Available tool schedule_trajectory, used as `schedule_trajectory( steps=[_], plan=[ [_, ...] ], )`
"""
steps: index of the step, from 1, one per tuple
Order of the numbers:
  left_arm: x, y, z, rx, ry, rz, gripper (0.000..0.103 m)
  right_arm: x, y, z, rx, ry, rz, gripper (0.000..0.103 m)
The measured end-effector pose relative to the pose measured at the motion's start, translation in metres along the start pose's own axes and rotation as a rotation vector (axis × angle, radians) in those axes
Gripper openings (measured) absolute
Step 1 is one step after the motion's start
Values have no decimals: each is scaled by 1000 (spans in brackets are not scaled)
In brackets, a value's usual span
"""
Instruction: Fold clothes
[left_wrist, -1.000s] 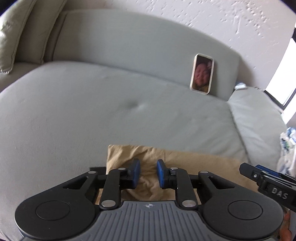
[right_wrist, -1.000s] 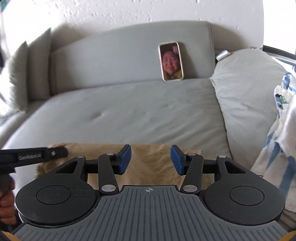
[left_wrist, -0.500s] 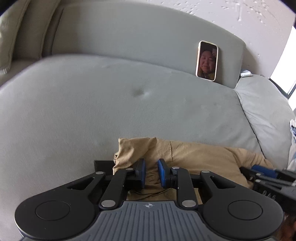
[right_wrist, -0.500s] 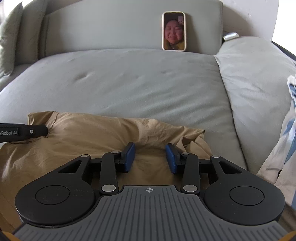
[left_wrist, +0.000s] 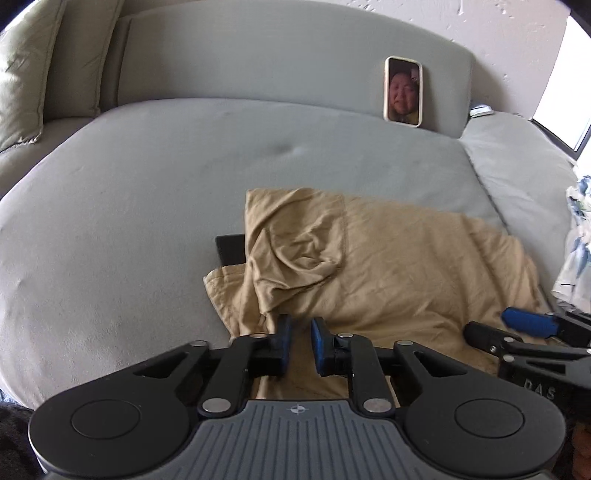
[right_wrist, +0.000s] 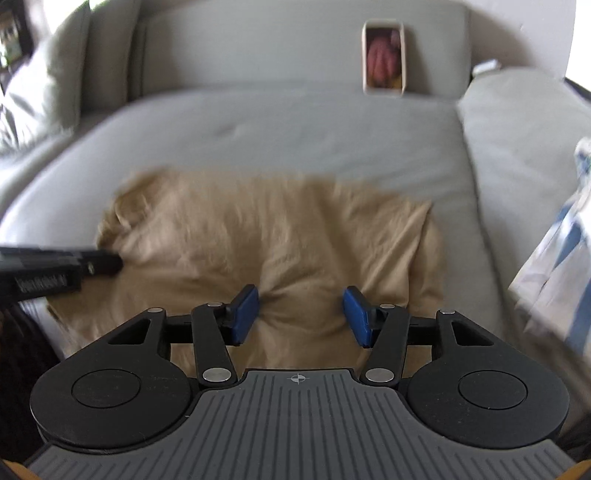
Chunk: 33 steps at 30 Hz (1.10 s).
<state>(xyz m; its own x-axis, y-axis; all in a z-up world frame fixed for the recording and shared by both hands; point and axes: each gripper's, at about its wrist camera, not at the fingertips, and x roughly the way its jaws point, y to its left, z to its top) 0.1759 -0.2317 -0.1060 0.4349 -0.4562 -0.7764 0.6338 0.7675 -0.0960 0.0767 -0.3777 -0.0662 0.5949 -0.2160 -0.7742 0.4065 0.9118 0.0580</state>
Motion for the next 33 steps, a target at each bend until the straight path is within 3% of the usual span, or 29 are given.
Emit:
schedule_trajectory(
  steps=[6, 10, 13, 17, 23, 27, 29, 31, 33],
  plan=[
    [-9, -12, 0, 95, -7, 34, 14, 6, -2, 6, -14, 22, -2, 61],
    [-47, -12, -9, 58, -45, -23, 15, -32, -11, 3, 51, -1, 36, 56],
    [-57, -16, -21, 107, -70, -28, 15, -63, -8, -11, 61, -38, 81, 56],
    [-33, -17, -35, 121, 10, -5, 15, -65, 2, -29, 37, -16, 72, 54],
    [-24, -3, -33, 50, 38, -37, 15, -47, 9, -43, 2, 21, 45, 58],
    [-38, -11, -32, 89, 46, -3, 16, -51, 11, -41, -13, 47, 28, 59],
    [-52, -12, -35, 70, 52, -4, 20, -68, 11, -40, 30, 69, 30, 59],
    [-62, -7, -36, 12, 67, -50, 39, -87, 4, -46, 115, 55, 94, 64],
    [-68, -2, -37, -39, 81, -93, 40, -99, -7, -54, 208, 45, 157, 75]
  ],
)
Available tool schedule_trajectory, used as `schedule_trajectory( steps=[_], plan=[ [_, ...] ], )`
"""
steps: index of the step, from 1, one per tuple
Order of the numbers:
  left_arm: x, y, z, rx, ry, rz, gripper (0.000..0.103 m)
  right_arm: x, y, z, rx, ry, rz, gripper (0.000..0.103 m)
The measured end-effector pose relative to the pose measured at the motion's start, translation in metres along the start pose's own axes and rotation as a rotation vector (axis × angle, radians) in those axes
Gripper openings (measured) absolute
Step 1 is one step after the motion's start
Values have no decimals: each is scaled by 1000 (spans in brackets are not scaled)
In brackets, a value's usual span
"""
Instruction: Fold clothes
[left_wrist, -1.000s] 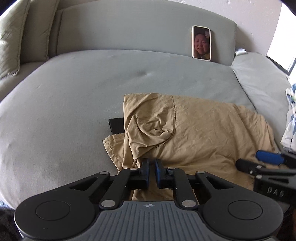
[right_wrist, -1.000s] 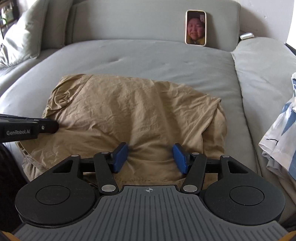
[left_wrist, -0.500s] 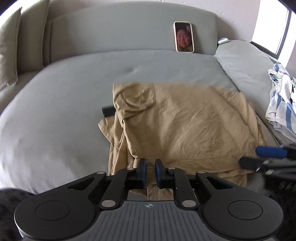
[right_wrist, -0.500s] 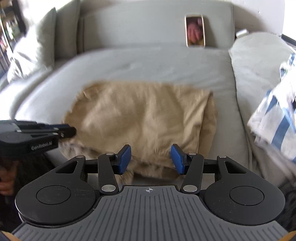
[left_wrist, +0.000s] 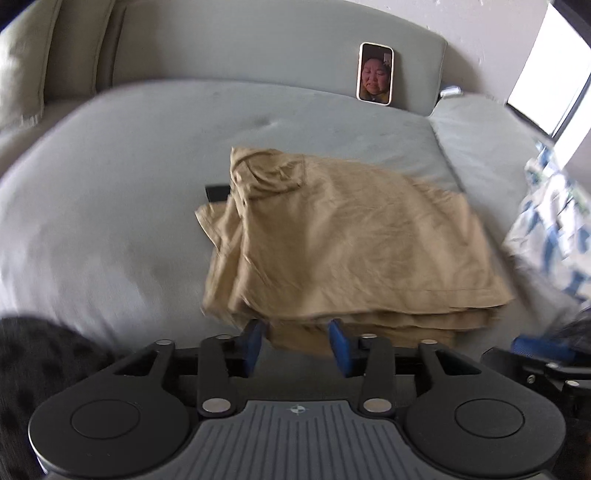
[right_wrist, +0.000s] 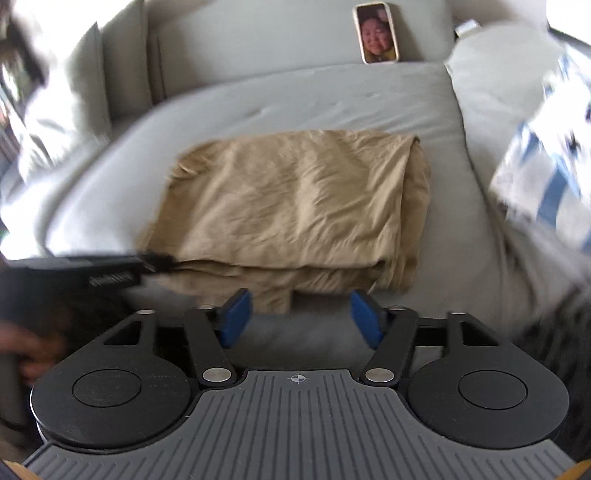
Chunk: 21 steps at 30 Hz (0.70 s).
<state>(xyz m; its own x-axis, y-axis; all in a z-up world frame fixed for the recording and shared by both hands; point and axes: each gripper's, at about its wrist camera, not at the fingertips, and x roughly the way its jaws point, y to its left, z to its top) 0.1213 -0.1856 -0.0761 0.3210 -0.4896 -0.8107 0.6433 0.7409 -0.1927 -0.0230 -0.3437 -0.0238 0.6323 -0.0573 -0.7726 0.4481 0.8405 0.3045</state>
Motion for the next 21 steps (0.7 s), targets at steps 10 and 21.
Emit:
schedule_trajectory(
  steps=[10, 21],
  plan=[
    [-21, 2, -5, -55, -47, 2, 45, 0, -82, -36, 876, -66, 287, 81],
    [-22, 7, -2, -59, -46, -1, 47, 56, -73, -38, 997, -95, 275, 72]
  ],
)
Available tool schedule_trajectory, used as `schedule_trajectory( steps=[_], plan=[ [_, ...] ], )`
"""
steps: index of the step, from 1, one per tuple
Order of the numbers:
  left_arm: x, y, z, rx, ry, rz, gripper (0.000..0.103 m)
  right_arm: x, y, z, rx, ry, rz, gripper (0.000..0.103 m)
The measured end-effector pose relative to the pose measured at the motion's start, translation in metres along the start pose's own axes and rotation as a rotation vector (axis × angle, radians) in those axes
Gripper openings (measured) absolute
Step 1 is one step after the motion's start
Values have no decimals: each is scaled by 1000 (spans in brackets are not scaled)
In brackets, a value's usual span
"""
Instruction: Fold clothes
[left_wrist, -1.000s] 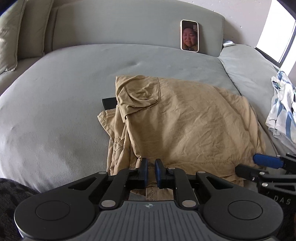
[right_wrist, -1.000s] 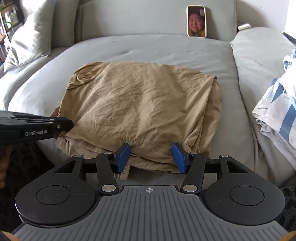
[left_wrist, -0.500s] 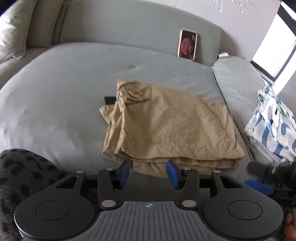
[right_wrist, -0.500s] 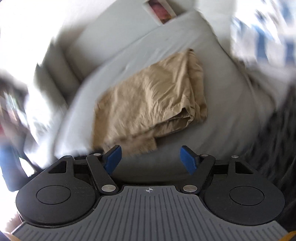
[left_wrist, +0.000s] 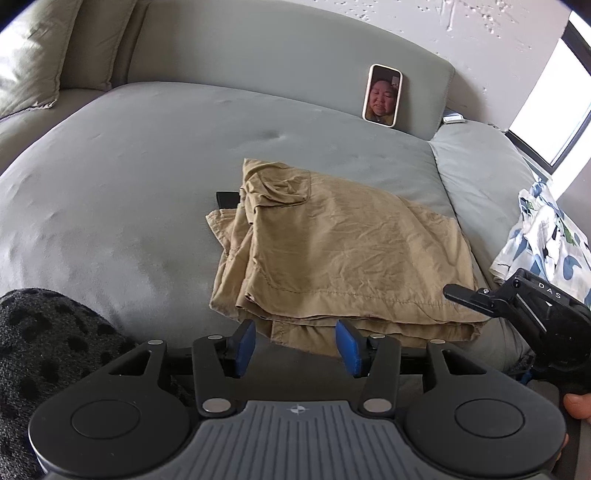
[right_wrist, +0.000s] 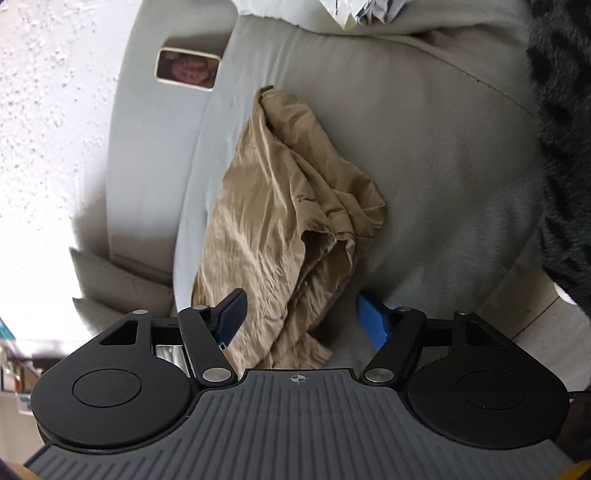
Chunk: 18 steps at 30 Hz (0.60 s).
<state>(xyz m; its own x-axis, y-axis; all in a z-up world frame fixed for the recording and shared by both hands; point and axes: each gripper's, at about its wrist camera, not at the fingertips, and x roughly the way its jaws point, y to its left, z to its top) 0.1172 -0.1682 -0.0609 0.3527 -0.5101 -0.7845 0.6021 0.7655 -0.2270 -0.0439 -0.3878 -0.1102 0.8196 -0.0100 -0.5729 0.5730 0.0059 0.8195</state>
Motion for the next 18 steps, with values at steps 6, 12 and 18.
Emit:
schedule_trajectory(
  steps=[6, 12, 18],
  plan=[
    [4, 3, 2, -16, 12, -2, 47, 11, 2, -7, 21, -61, 60, 66],
    [-2, 10, 8, -30, -12, -1, 48, 9, 18, 11, -159, -42, 2, 14],
    [-9, 26, 40, -75, -69, -35, 51, -1, 76, 38, -627, -160, -115, 11]
  ],
)
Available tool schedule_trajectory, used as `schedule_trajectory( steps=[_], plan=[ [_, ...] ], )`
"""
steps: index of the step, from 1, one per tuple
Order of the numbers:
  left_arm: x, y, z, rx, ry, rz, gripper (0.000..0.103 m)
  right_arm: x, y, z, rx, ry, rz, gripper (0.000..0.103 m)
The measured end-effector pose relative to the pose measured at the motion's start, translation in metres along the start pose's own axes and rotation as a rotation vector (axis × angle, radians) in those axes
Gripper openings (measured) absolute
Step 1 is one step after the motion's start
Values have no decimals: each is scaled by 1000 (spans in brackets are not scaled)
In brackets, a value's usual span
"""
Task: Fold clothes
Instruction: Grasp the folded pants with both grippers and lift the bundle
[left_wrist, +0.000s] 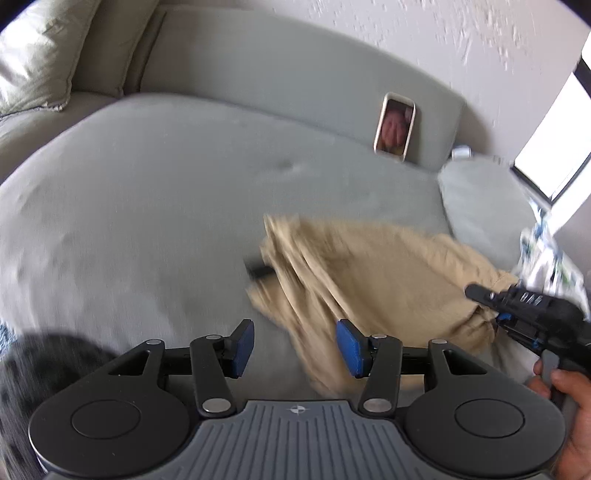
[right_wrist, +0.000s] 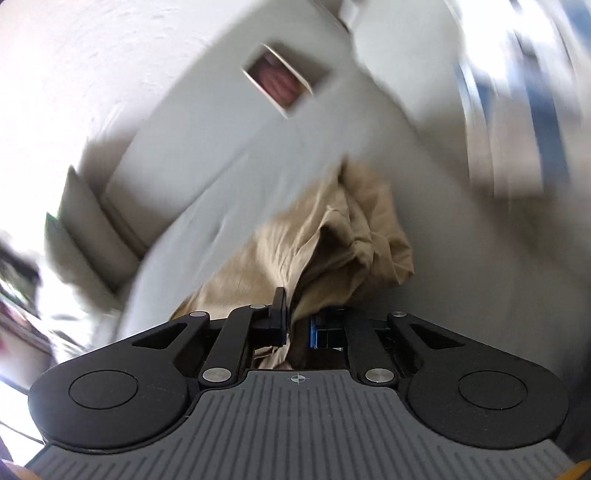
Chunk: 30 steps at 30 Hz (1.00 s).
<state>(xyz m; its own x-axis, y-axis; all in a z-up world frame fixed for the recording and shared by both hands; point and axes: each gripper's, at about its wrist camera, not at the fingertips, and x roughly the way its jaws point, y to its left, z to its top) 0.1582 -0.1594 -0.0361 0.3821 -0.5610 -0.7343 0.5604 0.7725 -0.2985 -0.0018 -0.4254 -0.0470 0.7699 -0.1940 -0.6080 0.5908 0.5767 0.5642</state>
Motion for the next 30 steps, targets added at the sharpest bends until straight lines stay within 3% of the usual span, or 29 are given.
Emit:
schedule_trajectory(
  steps=[4, 8, 11, 16, 21, 22, 24, 25, 28, 30],
  plan=[
    [8, 11, 29, -59, -43, -49, 56, 25, -1, 37, -242, 4, -112, 11],
    [43, 21, 57, -88, -28, -136, 68, 51, -18, 54, -199, 62, -158, 12],
    [88, 27, 76, -148, 64, -230, 67, 52, -37, 53, -111, 81, -118, 14],
    [158, 30, 94, -227, 306, -429, 65, 49, -55, 48, -73, 87, -71, 17],
    [202, 10, 93, -171, 475, -484, 68, 55, -59, 47, -42, 101, -48, 17],
    [206, 8, 91, -172, 482, -496, 63, 57, -60, 47, -32, 103, -42, 17],
    [205, 7, 87, -198, 482, -508, 39, 61, -66, 50, 8, 104, -25, 17],
    [202, 8, 85, -218, 478, -510, 33, 62, -69, 51, 39, 103, -15, 17],
    [179, 9, 75, -277, 448, -494, 27, 60, -78, 51, 121, 102, 31, 23],
    [159, 12, 63, -314, 437, -471, 26, 54, -80, 51, 159, 98, 48, 38]
  ],
)
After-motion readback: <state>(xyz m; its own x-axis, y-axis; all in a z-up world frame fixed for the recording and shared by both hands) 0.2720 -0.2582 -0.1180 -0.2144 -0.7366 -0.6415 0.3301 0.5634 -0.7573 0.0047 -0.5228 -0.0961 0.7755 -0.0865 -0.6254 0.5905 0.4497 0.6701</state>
